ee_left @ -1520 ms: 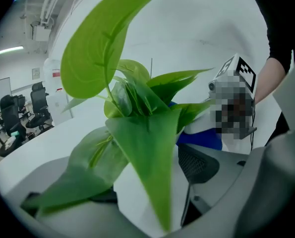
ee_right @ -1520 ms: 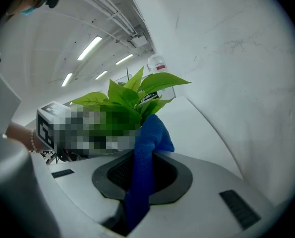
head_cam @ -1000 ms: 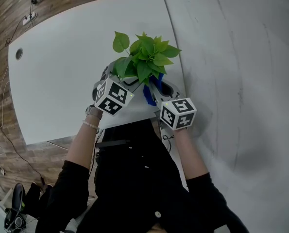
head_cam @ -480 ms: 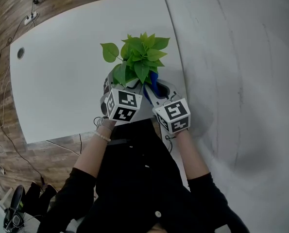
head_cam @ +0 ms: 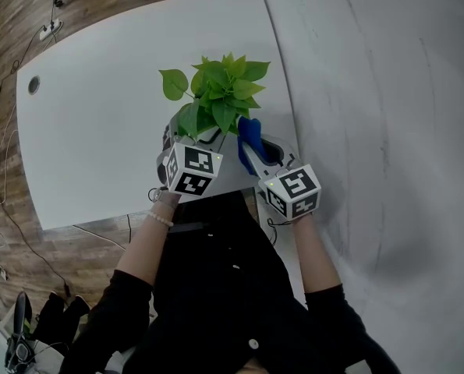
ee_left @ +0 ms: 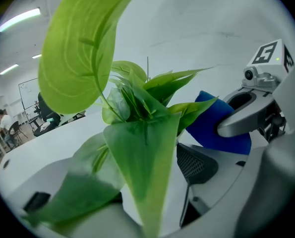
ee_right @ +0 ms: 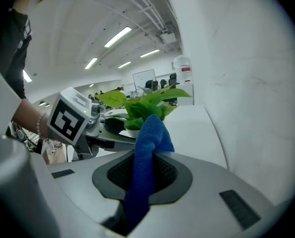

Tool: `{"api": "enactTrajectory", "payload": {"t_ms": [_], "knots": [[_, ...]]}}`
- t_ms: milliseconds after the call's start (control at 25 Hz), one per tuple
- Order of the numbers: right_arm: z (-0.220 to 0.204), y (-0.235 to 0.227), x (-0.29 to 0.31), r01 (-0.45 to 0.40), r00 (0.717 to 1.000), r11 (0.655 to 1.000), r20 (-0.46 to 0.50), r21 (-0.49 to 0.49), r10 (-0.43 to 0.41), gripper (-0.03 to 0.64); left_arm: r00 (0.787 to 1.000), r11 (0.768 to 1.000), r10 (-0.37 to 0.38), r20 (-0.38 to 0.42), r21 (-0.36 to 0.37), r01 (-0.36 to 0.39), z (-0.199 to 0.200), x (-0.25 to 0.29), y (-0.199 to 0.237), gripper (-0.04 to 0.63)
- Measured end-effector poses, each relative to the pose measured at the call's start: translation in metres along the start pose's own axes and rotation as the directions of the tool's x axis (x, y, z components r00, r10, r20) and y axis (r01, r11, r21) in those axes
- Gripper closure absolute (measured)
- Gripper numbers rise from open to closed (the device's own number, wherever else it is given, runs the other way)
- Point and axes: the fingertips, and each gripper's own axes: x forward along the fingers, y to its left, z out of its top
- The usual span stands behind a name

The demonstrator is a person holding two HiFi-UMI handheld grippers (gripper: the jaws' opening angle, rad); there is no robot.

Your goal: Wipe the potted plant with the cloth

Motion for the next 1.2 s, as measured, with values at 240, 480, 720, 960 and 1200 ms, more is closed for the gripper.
{"api": "enactTrajectory", "payload": {"t_ms": [240,480,720,960,1200], "knots": [[0.000,-0.055,-0.005,0.140,0.987,0.957,0.035,0.255,-0.154,0.528,1.000,1.000,0.011,-0.004,-0.003,-0.011,-0.001,0.000,0.001,0.241],[-0.011,-0.067,0.023,0.142,0.987,0.879,0.007,0.455,-0.163,0.528,0.999,0.999,0.034,-0.008,-0.026,-0.034,-0.001,0.000,-0.002,0.242],[-0.017,-0.050,0.053,0.083,0.995,0.840,0.005,0.536,-0.102,0.528,0.999,0.999,0.039,-0.007,-0.030,-0.039,-0.002,0.001,-0.001,0.244],[-0.005,-0.040,0.060,-0.002,0.997,0.818,0.068,0.576,-0.046,0.528,1.000,0.999,0.030,-0.006,-0.022,-0.030,-0.003,0.001,-0.001,0.247],[0.011,-0.036,0.050,-0.021,0.993,0.833,0.111,0.553,-0.049,0.528,1.000,1.000,0.006,-0.012,0.002,-0.006,-0.004,0.002,0.000,0.252]]}}
